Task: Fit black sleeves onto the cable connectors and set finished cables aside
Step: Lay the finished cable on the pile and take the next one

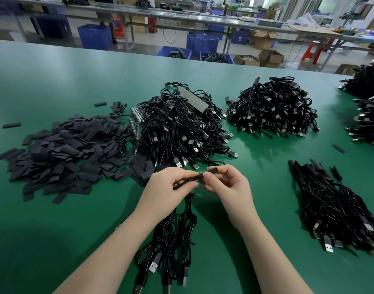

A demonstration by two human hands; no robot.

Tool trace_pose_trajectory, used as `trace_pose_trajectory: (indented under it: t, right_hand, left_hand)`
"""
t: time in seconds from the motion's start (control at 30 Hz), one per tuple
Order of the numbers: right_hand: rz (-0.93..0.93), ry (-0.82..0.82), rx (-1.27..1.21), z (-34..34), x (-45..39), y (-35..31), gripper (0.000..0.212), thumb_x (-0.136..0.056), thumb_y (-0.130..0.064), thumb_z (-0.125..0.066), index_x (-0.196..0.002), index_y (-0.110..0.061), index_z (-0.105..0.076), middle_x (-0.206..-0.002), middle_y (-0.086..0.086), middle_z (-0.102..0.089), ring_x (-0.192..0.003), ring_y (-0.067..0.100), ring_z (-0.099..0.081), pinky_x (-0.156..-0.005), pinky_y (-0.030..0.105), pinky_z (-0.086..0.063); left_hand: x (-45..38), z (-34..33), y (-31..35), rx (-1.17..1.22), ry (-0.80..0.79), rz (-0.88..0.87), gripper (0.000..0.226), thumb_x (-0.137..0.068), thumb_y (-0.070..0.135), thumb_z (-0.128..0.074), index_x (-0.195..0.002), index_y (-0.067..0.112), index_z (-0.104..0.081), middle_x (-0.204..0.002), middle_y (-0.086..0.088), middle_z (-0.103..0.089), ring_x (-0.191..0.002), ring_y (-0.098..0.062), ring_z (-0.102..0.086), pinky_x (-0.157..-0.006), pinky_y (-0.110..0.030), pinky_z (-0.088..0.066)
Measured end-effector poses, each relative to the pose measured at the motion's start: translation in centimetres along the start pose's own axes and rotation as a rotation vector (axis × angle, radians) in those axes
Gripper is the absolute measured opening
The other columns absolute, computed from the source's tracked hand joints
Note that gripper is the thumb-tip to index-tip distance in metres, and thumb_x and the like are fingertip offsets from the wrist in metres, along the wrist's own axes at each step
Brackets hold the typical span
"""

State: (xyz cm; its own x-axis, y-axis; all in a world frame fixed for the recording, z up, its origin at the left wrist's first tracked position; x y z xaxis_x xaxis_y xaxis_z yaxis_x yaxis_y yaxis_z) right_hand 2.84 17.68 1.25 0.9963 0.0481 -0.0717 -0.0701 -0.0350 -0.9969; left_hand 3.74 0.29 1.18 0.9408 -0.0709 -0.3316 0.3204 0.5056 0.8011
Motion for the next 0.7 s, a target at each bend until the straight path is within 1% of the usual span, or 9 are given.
trace_pose_trajectory:
  t: [0.1, 0.2, 0.23, 0.3, 0.4, 0.47, 0.57, 0.63, 0.7]
  right_hand:
    - [-0.027, -0.04, -0.037, -0.23, 0.18, 0.07, 0.009, -0.08, -0.025, -0.079, -0.085, -0.028, -0.072, -0.082, 0.008, -0.075, -0.081, 0.02, -0.07, -0.084, 0.039, -0.059]
    - [-0.033, -0.036, -0.065, -0.36, 0.24, 0.1, 0.015, -0.072, -0.036, -0.079, -0.084, -0.03, -0.072, -0.084, 0.01, -0.075, -0.083, 0.022, -0.07, -0.084, 0.037, -0.059]
    - [-0.031, -0.035, -0.069, -0.36, 0.22, 0.12, 0.014, -0.073, -0.035, -0.079, -0.084, -0.03, -0.072, -0.084, 0.011, -0.075, -0.083, 0.022, -0.07, -0.083, 0.036, -0.059]
    - [-0.024, -0.033, -0.072, -0.35, 0.17, 0.18, 0.009, -0.079, -0.025, -0.079, -0.084, -0.029, -0.072, -0.083, 0.011, -0.074, -0.082, 0.021, -0.07, -0.082, 0.034, -0.06]
    - [0.005, -0.013, -0.045, -0.33, 0.18, 0.26, 0.015, -0.084, -0.012, -0.077, -0.083, -0.026, -0.072, -0.081, 0.011, -0.073, -0.079, 0.015, -0.07, -0.076, 0.025, -0.057]
    - [0.01, -0.018, -0.028, -0.3, 0.23, 0.16, 0.011, -0.084, -0.01, -0.077, -0.084, -0.02, -0.071, -0.082, 0.013, -0.073, -0.078, 0.014, -0.07, -0.076, 0.024, -0.057]
    - [0.039, -0.013, 0.034, -0.07, 0.1, 0.03, 0.008, -0.084, -0.01, -0.076, -0.086, -0.012, -0.069, -0.078, 0.004, -0.072, -0.075, 0.011, -0.068, -0.074, 0.022, -0.056]
    - [0.052, -0.011, 0.048, 0.02, 0.07, 0.02, 0.008, -0.085, -0.01, -0.076, -0.085, -0.014, -0.069, -0.078, 0.002, -0.072, -0.075, 0.011, -0.068, -0.073, 0.021, -0.055]
    - [0.038, -0.027, 0.013, -0.1, 0.17, -0.05, 0.012, -0.086, -0.011, -0.075, -0.082, -0.022, -0.071, -0.079, 0.002, -0.074, -0.075, 0.01, -0.069, -0.072, 0.02, -0.055]
  left_hand:
    - [0.11, 0.04, 0.18, 0.042, 0.004, 0.03, 0.035, -0.079, 0.032, -0.077, -0.107, 0.051, -0.066, -0.094, 0.028, -0.066, -0.088, 0.001, -0.064, -0.081, -0.008, -0.046]
    - [0.1, 0.14, 0.39, 0.059, 0.008, 0.034, 0.037, -0.075, 0.043, -0.074, -0.105, 0.061, -0.062, -0.092, 0.029, -0.068, -0.088, 0.002, -0.066, -0.082, -0.012, -0.048]
    - [0.09, 0.2, 0.44, 0.062, 0.012, 0.035, 0.037, -0.074, 0.045, -0.073, -0.104, 0.063, -0.061, -0.092, 0.029, -0.068, -0.088, 0.002, -0.066, -0.082, -0.014, -0.05]
    - [0.09, 0.28, 0.5, 0.047, 0.017, 0.037, 0.037, -0.075, 0.044, -0.073, -0.106, 0.06, -0.062, -0.092, 0.03, -0.068, -0.089, 0.003, -0.066, -0.082, -0.018, -0.052]
    - [0.17, 0.3, 0.55, -0.023, 0.028, 0.008, 0.036, -0.078, 0.036, -0.076, -0.106, 0.056, -0.062, -0.095, 0.033, -0.066, -0.09, 0.004, -0.063, -0.081, -0.022, -0.053]
    - [0.16, 0.27, 0.57, -0.052, 0.031, -0.017, 0.034, -0.08, 0.031, -0.077, -0.102, 0.054, -0.065, -0.096, 0.032, -0.066, -0.091, 0.004, -0.063, -0.08, -0.02, -0.052]
    - [0.11, 0.25, 0.6, -0.051, 0.034, -0.028, 0.034, -0.08, 0.027, -0.078, -0.098, 0.053, -0.066, -0.096, 0.031, -0.066, -0.092, 0.005, -0.063, -0.08, -0.014, -0.049]
    - [0.14, 0.23, 0.7, -0.046, 0.032, -0.041, 0.032, -0.081, 0.026, -0.078, -0.097, 0.051, -0.068, -0.096, 0.032, -0.067, -0.092, 0.006, -0.062, -0.081, -0.013, -0.048]
    - [0.17, 0.26, 0.74, -0.03, 0.034, -0.052, 0.029, -0.081, 0.026, -0.078, -0.097, 0.048, -0.07, -0.096, 0.032, -0.067, -0.092, 0.006, -0.063, -0.081, -0.011, -0.047]
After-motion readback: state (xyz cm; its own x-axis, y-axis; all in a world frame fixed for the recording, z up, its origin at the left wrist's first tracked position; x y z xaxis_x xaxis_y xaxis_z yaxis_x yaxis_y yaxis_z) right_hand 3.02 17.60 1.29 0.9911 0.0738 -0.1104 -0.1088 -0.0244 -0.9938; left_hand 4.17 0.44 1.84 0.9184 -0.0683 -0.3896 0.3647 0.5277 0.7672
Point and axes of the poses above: each hand's wrist, its own x-axis away from the middle knuckle, its own z-axis out of the back of the hand, y = z × x, the point moved 2 cm from there along -x, towards the middle knuckle
